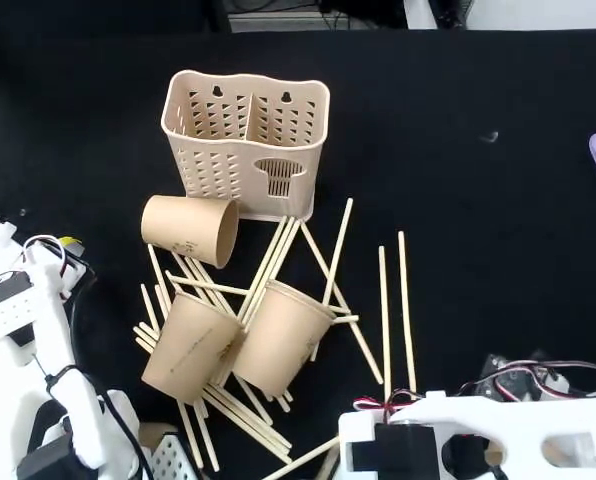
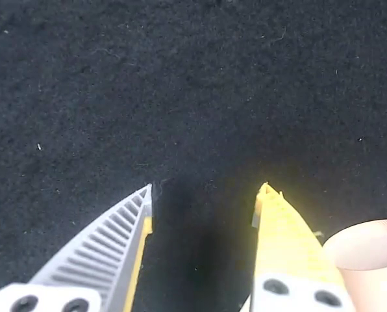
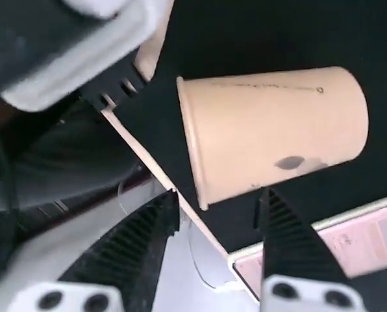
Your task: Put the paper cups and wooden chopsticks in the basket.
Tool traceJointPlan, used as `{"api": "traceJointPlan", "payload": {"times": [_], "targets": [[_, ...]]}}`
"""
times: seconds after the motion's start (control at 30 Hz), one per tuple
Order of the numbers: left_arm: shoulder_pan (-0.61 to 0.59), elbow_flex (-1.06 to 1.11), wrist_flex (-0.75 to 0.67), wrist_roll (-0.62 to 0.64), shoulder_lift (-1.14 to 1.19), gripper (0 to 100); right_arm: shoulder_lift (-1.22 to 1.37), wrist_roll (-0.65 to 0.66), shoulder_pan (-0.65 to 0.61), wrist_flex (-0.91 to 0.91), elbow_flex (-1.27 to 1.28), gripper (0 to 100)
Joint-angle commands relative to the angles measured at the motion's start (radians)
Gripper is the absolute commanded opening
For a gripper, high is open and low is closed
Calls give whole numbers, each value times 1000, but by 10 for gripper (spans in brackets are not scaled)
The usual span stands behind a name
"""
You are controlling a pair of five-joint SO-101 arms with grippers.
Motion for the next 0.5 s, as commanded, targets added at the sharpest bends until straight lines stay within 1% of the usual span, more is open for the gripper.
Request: {"api": "traceJointPlan", "payload": {"times": [0.0, 0.1, 0.2, 0.27, 0.4, 0.47], "targets": [[-1, -42, -15, 9, -15, 255, -24, 29, 15, -222, 96, 194], [-1, -42, -15, 11, -15, 255, -24, 29, 15, -437, 242, 194], [-1, -42, -15, 11, -15, 255, -24, 28, 21, -542, 348, 194], [-1, -42, -15, 11, -15, 255, -24, 25, 21, -537, 371, 191], [-1, -42, -15, 12, -15, 255, -25, 23, 12, -459, 372, 191], [-1, -42, -15, 12, -15, 255, -25, 21, -25, -428, 372, 191]]}}
